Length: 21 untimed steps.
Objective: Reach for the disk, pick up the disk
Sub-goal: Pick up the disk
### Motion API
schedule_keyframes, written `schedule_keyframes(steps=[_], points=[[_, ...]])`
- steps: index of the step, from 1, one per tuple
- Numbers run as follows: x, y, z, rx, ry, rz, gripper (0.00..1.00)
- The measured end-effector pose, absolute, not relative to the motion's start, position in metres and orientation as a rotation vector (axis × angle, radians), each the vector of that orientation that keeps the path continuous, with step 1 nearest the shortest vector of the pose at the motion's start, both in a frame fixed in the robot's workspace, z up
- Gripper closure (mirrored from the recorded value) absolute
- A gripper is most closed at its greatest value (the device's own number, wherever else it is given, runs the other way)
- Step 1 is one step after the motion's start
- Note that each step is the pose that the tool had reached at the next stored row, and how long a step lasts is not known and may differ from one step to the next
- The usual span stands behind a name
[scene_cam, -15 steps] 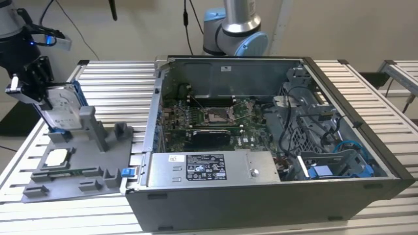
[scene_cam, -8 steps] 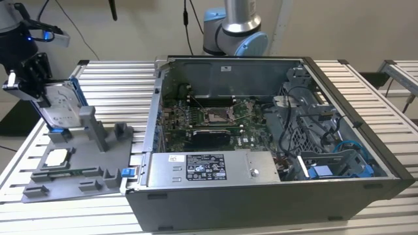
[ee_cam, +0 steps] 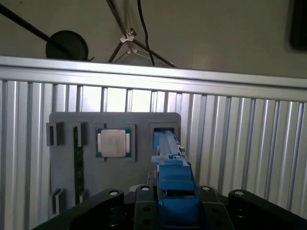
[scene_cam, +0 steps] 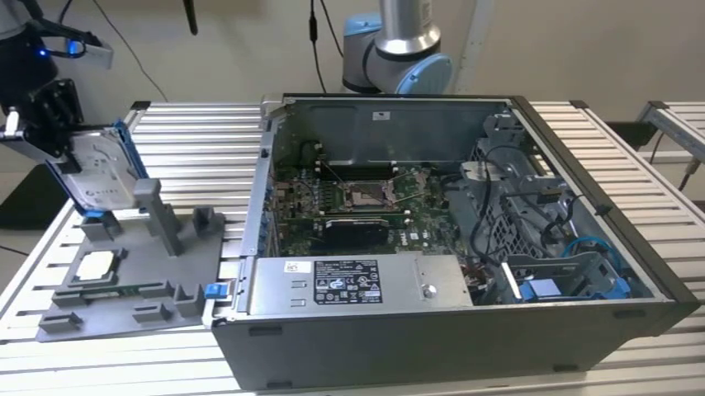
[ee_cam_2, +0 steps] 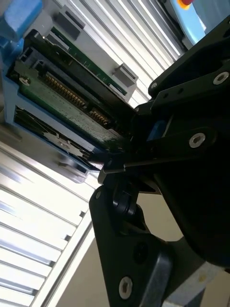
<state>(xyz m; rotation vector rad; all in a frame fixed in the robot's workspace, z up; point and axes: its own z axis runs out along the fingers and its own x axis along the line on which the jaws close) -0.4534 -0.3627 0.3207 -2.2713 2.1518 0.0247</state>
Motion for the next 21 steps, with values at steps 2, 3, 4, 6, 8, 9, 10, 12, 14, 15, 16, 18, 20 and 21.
schedule_keyframes(steps=[2,3,4,6,8,9,10,12,14,15,16,18,20,21], points=[[-0.453,-0.363,0.323,-2.271,2.152,0.025,1.00],[-0.453,-0.363,0.325,-2.271,2.152,0.025,1.00],[-0.453,-0.363,0.326,-2.271,2.152,0.025,1.00],[-0.453,-0.363,0.330,-2.271,2.152,0.025,1.00],[-0.453,-0.363,0.333,-2.271,2.152,0.025,1.00],[-0.453,-0.363,0.335,-2.271,2.152,0.025,1.00],[-0.453,-0.363,0.337,-2.271,2.152,0.025,1.00],[-0.453,-0.363,0.340,-2.271,2.152,0.025,1.00],[-0.453,-0.363,0.343,-2.271,2.152,0.025,1.00],[-0.453,-0.363,0.345,-2.271,2.152,0.025,1.00],[-0.453,-0.363,0.346,-2.271,2.152,0.025,1.00],[-0.453,-0.363,0.350,-2.271,2.152,0.025,1.00],[-0.453,-0.363,0.353,-2.271,2.152,0.025,1.00],[-0.453,-0.363,0.354,-2.271,2.152,0.025,1.00]])
